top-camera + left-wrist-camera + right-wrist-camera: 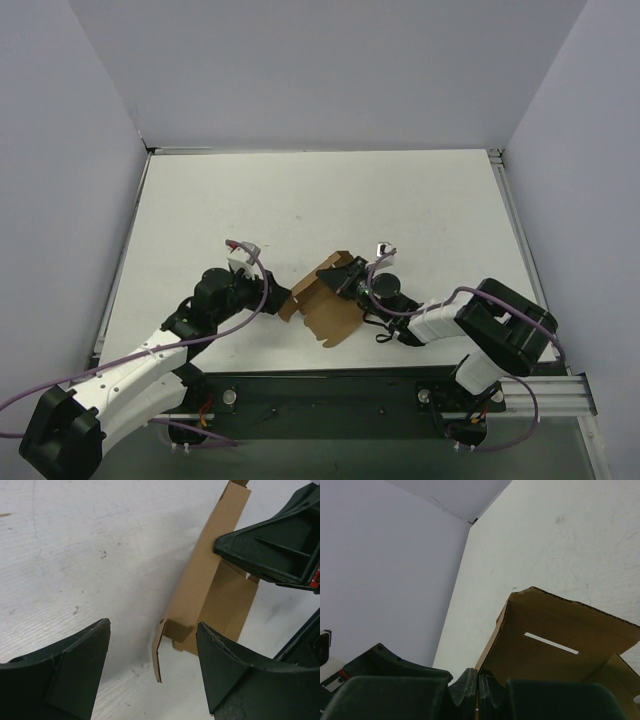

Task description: Fold the paper box

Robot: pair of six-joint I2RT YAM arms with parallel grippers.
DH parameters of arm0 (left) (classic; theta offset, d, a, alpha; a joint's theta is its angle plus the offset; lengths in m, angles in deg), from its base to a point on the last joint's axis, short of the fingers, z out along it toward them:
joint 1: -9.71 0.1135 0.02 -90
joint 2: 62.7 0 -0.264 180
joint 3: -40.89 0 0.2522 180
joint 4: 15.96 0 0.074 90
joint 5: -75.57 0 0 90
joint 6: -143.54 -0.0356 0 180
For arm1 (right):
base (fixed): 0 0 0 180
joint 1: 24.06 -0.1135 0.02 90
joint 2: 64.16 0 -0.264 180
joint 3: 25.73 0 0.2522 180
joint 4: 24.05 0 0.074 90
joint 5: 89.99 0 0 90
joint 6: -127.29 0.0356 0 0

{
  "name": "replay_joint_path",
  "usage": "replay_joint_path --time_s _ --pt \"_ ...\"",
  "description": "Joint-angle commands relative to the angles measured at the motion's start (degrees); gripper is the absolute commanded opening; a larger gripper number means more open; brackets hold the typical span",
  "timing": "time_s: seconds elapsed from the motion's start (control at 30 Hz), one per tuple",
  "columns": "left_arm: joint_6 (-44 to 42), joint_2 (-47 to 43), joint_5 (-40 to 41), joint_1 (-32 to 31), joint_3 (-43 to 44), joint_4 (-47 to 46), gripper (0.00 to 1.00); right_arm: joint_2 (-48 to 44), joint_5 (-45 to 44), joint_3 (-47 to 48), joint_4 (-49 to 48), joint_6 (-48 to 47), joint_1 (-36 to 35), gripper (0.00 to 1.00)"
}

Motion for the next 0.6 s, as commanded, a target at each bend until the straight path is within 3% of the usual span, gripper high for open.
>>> replay_joint_path --time_s 0.0,0.1,0.33,0.57 --pt "-0.5 -0.9 -7.4 0.1 -0.4 -7.4 0.79 -5.8 0.5 1.5 -7.5 -4.0 0.2 0.00" --pt "-2.2 -1.9 -2.6 0.1 0.0 -4.2 0.79 -5.9 3.6 2.4 -7.5 -5.1 0.7 0.00" --pt "-4.3 -3.0 -2.0 -1.3 -1.4 -3.0 0.80 -3.7 5.3 3.2 -10.0 -3.6 1.8 0.00" --pt "-7.0 0.8 1.2 -6.8 -0.9 -1.5 0.80 -3.6 5.5 2.8 -9.9 -3.1 2.6 0.00"
